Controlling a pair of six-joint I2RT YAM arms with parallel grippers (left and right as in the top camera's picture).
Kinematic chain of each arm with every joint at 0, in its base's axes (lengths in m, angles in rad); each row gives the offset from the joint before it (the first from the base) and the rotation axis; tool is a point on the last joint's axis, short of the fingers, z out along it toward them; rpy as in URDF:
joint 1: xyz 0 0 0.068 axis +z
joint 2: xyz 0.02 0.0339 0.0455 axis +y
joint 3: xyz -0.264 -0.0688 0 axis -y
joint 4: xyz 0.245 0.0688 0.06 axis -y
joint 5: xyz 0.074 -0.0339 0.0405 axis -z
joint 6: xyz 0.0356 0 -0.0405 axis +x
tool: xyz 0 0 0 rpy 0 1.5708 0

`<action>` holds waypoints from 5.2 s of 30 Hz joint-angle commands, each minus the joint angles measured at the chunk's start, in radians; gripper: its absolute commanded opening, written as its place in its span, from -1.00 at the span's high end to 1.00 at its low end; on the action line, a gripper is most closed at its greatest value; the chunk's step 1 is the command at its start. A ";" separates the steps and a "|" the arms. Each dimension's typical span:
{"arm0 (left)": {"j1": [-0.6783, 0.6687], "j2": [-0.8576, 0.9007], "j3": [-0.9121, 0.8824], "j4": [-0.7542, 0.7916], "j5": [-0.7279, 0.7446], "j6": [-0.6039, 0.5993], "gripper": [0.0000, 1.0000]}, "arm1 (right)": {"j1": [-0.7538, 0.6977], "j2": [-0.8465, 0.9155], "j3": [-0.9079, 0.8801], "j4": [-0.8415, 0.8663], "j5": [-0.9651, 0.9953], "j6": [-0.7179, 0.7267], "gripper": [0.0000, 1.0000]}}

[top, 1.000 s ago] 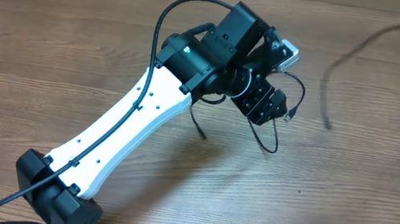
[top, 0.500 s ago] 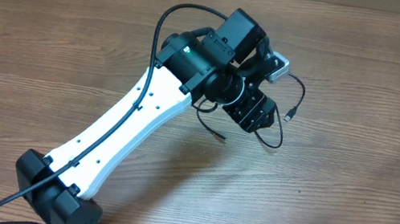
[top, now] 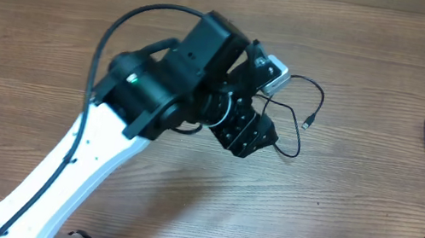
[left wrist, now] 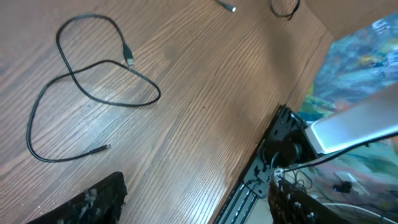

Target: Untangle cables

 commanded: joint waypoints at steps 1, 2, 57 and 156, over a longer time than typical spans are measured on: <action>0.005 -0.016 0.009 -0.005 -0.010 -0.033 -0.47 | -0.055 0.017 0.014 0.012 -0.005 -0.008 0.93; 0.005 -0.017 0.009 -0.006 -0.011 -0.037 -0.48 | -0.076 0.024 0.014 0.005 -0.006 0.000 0.93; -0.008 -0.314 0.040 -0.199 -0.164 -0.190 -0.59 | 0.658 0.058 0.013 -0.923 -0.196 -0.217 -1.00; -0.008 -0.456 0.040 -0.165 -0.242 -0.265 -0.75 | 0.932 -0.279 -1.330 0.021 0.258 0.169 0.38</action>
